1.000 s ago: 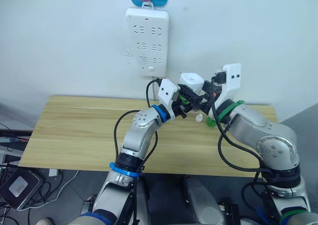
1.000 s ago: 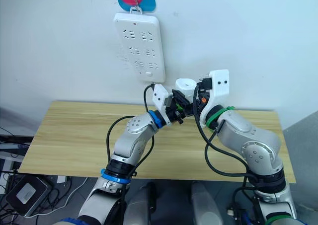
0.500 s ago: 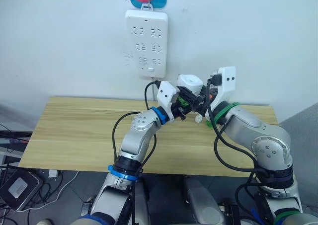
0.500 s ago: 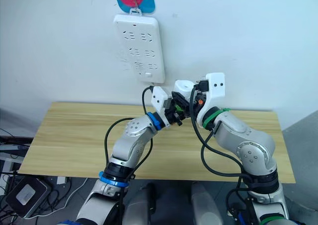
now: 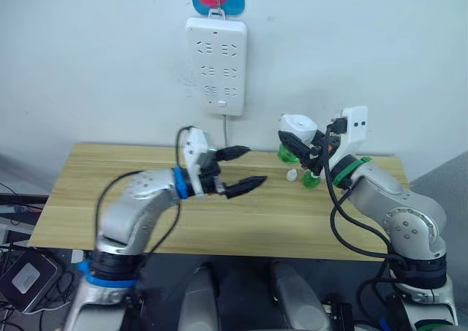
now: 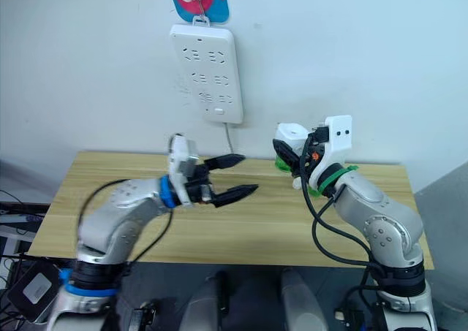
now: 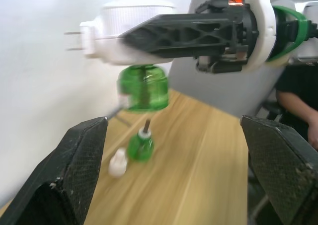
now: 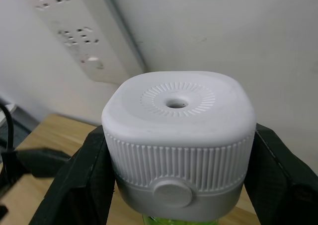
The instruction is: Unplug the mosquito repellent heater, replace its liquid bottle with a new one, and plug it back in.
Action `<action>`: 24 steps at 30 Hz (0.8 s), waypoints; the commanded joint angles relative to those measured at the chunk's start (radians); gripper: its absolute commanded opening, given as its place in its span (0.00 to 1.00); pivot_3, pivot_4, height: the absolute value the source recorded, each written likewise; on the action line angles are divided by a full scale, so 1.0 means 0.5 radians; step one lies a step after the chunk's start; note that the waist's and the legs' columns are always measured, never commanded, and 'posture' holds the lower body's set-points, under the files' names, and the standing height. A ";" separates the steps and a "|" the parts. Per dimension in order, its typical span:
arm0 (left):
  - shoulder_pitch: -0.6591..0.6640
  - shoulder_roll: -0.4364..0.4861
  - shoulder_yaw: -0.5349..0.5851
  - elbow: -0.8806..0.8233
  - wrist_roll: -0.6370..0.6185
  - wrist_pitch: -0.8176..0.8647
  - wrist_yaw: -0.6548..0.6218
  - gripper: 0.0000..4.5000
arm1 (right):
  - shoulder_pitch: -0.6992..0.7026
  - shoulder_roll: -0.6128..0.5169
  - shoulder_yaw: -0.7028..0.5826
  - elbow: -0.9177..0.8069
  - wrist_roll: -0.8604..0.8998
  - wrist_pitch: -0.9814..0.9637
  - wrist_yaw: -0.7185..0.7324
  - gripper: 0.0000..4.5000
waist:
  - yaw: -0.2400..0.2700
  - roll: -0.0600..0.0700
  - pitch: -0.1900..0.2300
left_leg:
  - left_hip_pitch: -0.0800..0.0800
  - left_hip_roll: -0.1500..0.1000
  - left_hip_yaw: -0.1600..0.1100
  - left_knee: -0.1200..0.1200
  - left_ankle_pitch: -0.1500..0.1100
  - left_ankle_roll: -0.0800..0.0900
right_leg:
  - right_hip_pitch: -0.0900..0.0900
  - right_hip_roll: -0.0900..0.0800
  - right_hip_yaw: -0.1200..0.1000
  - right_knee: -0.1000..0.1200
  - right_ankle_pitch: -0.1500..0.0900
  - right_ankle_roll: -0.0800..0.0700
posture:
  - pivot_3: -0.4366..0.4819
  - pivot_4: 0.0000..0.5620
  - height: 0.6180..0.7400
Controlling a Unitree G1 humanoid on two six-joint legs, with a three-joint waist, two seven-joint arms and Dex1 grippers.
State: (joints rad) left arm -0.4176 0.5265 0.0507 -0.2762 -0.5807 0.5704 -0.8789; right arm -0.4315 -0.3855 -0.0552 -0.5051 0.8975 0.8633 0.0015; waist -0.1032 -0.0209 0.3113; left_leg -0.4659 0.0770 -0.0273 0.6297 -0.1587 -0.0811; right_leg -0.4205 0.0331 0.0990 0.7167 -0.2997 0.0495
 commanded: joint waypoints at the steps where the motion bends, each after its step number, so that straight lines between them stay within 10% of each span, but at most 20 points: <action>1: -0.156 0.055 0.216 0.037 0.030 -0.109 0.155 1.00 | -0.018 0.015 -0.037 -0.085 0.014 -0.053 0.094 0.68 | 0.026 0.000 0.000 | 0.000 0.000 0.000 0.000 0.000 0.000 | 0.000 0.000 0.000 0.000 0.000 0.000 | 0.42 0.43 1.00; 24: -0.981 -0.066 0.011 1.623 0.540 -1.137 -0.267 1.00 | -0.102 0.147 -0.106 -0.111 -0.039 -0.028 0.077 0.68 | 0.085 -0.002 -0.001 | -0.003 -0.001 0.000 -0.002 0.001 0.001 | -0.002 -0.001 -0.003 -0.002 0.005 -0.008 | 0.35 0.47 1.00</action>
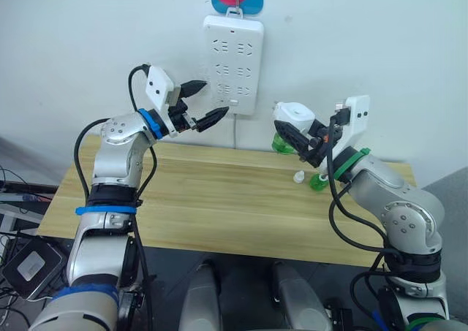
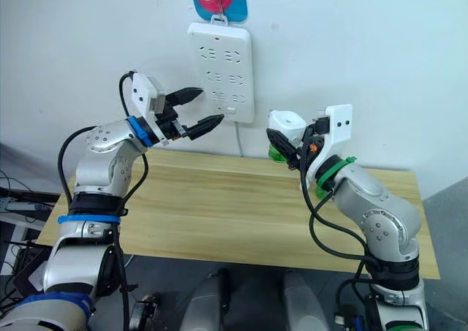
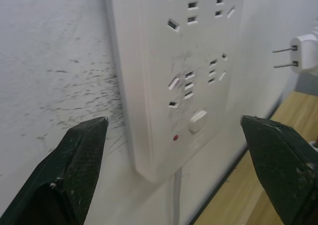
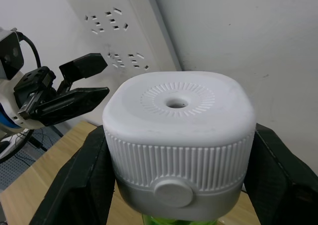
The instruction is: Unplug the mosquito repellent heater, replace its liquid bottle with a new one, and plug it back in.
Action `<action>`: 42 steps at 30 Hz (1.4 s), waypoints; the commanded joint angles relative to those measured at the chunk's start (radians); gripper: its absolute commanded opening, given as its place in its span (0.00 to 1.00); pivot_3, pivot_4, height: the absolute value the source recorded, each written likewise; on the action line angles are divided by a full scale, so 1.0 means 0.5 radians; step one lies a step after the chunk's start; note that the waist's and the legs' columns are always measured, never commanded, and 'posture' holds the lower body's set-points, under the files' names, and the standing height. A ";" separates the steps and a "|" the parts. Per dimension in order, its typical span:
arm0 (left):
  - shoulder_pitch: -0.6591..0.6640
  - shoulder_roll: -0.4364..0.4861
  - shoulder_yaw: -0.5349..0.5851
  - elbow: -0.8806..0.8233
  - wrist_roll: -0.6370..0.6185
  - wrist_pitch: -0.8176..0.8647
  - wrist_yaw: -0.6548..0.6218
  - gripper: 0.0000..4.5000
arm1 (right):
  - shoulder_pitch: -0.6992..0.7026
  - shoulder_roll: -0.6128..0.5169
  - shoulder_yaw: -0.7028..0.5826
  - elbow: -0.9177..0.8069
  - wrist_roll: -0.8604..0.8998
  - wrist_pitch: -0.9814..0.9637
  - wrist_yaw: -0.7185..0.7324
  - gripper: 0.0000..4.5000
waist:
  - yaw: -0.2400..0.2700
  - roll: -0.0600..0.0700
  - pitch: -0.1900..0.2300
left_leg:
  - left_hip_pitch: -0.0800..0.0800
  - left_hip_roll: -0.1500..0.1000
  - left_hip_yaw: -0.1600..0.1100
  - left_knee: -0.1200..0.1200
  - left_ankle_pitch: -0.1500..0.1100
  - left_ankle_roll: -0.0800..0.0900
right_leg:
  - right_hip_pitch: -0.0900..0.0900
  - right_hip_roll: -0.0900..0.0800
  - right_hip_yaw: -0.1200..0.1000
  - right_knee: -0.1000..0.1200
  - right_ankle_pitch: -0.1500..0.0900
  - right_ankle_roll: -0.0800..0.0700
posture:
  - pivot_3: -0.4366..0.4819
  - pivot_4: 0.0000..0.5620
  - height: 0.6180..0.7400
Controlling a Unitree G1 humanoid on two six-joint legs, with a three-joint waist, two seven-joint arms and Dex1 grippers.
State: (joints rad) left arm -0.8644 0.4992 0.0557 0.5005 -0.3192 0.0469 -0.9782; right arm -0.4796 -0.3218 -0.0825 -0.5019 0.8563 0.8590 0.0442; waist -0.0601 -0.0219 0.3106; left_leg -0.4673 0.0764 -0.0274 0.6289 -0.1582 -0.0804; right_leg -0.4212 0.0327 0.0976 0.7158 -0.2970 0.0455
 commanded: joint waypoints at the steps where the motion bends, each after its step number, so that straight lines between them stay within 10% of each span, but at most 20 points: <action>1: -0.116 -0.021 -0.004 0.116 0.021 -0.106 -0.095 1.00 | -0.007 0.024 -0.054 -0.120 0.043 -0.017 -0.013 0.68 | -0.003 0.000 0.000 | 0.000 0.000 0.000 0.000 0.000 0.000 | 0.000 0.000 0.000 0.000 0.000 0.000 | 0.35 0.47 1.00; 17: -0.351 -0.110 -0.008 0.357 -0.039 0.037 -0.550 1.00 | 0.030 -0.005 -0.034 -0.199 -0.003 0.007 -0.012 0.68 | -0.044 0.000 0.000 | -0.001 -0.001 -0.003 0.000 0.000 0.000 | 0.000 0.000 -0.002 0.000 0.000 0.000 | 0.31 0.48 1.00; 28: -0.305 -0.116 0.131 0.168 -0.239 0.480 -0.462 0.32 | 0.007 -0.032 -0.012 -0.277 0.069 0.098 0.009 0.68 | -0.057 0.000 0.000 | -0.001 -0.001 -0.003 0.001 0.000 0.000 | 0.000 0.000 -0.001 0.001 0.000 0.000 | 0.31 0.47 1.00; 42: -0.226 -0.066 0.094 0.010 -0.259 0.684 -0.511 0.29 | -0.315 0.047 0.125 -0.235 0.044 0.256 -0.136 0.68 | -0.060 0.000 0.000 | -0.001 0.000 -0.004 0.000 0.001 0.001 | 0.000 0.000 -0.002 0.002 0.000 0.000 | 0.31 0.46 1.00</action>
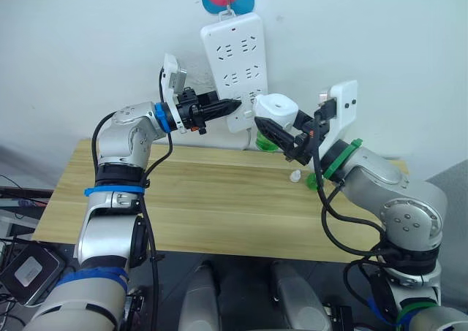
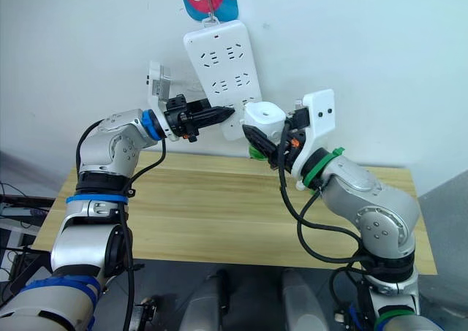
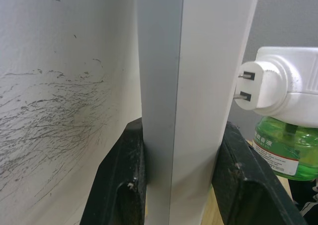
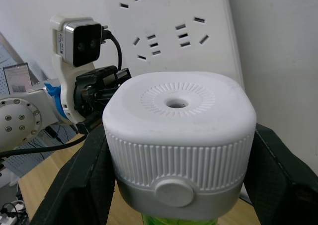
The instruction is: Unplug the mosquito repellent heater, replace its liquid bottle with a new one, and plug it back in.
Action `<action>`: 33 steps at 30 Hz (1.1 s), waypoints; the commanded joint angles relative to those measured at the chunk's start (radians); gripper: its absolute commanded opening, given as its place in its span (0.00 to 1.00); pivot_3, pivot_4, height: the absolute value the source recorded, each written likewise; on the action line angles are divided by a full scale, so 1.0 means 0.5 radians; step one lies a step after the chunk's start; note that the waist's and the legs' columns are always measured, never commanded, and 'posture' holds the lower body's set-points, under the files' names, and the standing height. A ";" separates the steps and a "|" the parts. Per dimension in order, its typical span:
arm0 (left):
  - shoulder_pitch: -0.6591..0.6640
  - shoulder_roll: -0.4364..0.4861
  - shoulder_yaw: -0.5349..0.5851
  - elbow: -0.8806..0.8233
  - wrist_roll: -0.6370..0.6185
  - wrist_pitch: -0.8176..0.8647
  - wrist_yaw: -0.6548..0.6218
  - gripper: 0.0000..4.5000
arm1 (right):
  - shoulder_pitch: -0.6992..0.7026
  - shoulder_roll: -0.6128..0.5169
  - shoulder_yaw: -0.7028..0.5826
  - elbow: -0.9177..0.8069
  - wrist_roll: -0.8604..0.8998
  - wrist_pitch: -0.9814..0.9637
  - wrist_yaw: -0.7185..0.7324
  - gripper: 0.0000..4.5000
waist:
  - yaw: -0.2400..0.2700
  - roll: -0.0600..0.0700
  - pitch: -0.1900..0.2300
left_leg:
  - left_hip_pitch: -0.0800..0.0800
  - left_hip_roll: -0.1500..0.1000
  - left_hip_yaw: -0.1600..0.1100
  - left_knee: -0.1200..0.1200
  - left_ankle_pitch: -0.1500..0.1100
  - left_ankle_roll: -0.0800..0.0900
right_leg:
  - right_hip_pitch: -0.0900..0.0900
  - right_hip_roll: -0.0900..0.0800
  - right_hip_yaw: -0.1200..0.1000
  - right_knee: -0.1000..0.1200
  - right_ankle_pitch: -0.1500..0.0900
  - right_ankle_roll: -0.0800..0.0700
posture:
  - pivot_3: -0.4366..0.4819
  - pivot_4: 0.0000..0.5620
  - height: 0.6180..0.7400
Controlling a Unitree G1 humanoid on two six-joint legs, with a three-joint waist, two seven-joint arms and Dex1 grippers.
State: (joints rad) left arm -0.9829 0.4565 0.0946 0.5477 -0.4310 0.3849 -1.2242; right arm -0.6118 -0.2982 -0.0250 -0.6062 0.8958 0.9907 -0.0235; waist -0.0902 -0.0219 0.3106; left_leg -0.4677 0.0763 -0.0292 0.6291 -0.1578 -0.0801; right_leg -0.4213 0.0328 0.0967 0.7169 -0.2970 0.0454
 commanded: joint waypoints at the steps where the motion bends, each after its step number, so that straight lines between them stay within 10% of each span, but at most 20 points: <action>1: 0.012 0.020 0.016 -0.087 -0.034 0.009 -0.019 0.29 | -0.062 0.000 0.022 -0.010 -0.058 -0.006 0.000 0.68 | 0.000 0.000 0.000 | 0.000 0.000 0.000 0.000 0.000 0.000 | 0.000 0.000 0.000 0.000 0.000 0.000 | 0.31 0.46 1.00; 33: 0.064 0.037 -0.005 -0.175 -0.018 0.028 -0.005 0.29 | -0.056 0.031 -0.035 0.011 -0.064 0.059 0.096 0.68 | 0.002 0.000 0.000 | 0.000 0.000 0.000 -0.001 0.000 0.000 | 0.000 0.000 0.000 -0.001 0.000 0.000 | 0.32 0.49 1.00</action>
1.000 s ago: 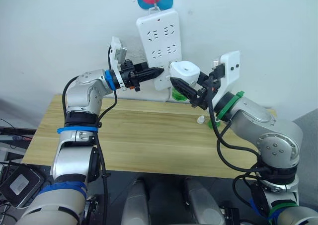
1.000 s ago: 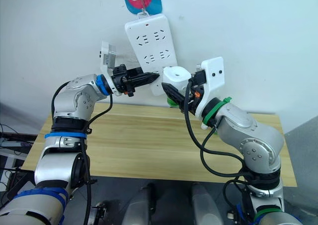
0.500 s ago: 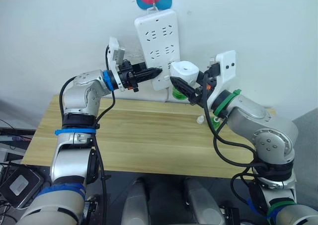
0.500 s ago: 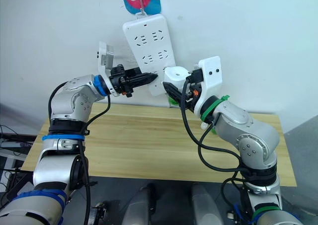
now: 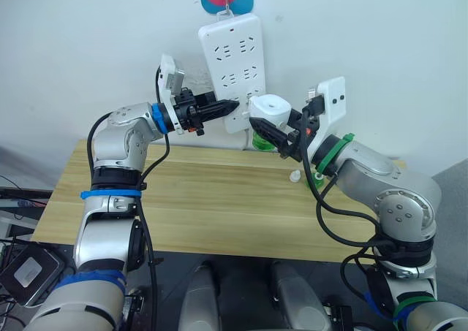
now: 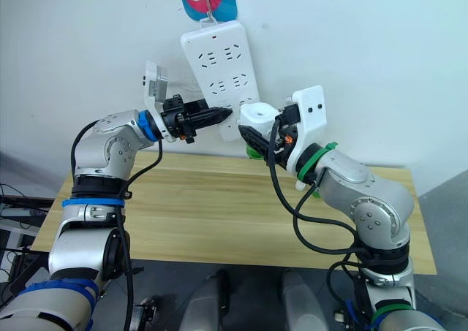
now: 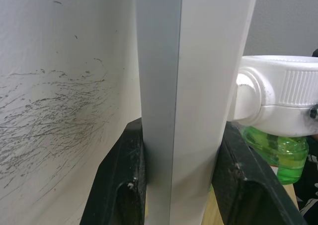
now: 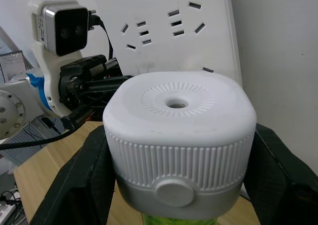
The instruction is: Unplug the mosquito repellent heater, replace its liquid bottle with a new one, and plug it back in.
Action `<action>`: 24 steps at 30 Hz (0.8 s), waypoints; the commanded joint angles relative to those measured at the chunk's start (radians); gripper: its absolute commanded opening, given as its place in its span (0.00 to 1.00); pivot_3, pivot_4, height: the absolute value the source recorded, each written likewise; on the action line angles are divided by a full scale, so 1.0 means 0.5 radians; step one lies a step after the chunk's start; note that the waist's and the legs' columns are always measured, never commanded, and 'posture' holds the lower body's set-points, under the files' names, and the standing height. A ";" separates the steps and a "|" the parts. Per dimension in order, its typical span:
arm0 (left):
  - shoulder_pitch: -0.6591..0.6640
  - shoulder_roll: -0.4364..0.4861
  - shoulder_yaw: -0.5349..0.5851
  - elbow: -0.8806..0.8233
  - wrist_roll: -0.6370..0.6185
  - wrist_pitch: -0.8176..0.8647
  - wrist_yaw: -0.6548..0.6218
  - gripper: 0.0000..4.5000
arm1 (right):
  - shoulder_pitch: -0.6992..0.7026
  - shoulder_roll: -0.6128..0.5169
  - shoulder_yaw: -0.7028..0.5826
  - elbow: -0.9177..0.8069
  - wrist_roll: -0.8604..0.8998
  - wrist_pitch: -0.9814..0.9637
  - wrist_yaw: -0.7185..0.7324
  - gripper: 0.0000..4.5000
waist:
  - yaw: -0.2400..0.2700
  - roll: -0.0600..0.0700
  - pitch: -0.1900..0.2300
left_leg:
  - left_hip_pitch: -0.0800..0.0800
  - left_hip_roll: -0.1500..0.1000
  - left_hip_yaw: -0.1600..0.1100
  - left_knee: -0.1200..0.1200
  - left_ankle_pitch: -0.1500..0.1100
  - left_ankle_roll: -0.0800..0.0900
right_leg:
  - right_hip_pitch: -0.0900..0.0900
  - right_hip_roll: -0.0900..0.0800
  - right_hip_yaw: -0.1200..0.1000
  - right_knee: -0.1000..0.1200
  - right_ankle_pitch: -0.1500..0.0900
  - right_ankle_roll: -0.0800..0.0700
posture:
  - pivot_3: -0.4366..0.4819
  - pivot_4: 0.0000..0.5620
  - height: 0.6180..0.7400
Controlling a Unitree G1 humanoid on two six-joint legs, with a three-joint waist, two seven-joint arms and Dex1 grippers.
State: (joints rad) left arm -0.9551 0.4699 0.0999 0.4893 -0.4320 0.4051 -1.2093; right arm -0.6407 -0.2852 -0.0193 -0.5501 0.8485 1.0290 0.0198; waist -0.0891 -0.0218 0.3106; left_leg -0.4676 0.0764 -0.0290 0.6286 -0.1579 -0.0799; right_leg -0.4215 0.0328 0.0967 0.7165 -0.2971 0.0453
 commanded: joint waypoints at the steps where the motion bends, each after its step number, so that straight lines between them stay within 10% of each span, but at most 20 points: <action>1: 0.008 0.011 -0.016 -0.059 -0.016 -0.011 -0.035 0.29 | 0.001 0.008 -0.042 -0.098 0.019 -0.023 0.007 0.68 | 0.000 0.000 0.000 | 0.000 0.000 0.000 0.000 0.000 0.000 | 0.000 0.000 0.000 0.000 0.000 0.000 | 0.32 0.49 1.00; 24: 0.001 0.003 -0.010 -0.064 -0.020 -0.022 -0.001 0.29 | -0.072 0.097 0.004 0.003 -0.222 -0.134 0.054 0.68 | 0.000 0.000 0.000 | 0.000 0.000 0.000 0.000 0.000 0.000 | 0.000 0.000 0.000 0.000 0.000 0.000 | 0.33 0.48 1.00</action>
State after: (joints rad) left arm -0.9545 0.4717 0.0989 0.4893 -0.4309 0.4025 -1.1935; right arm -0.6422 -0.2489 -0.0153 -0.5400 0.7518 1.0080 0.0416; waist -0.0890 -0.0218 0.3106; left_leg -0.4676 0.0765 -0.0288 0.6286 -0.1579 -0.0800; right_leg -0.4216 0.0328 0.0969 0.7165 -0.2971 0.0454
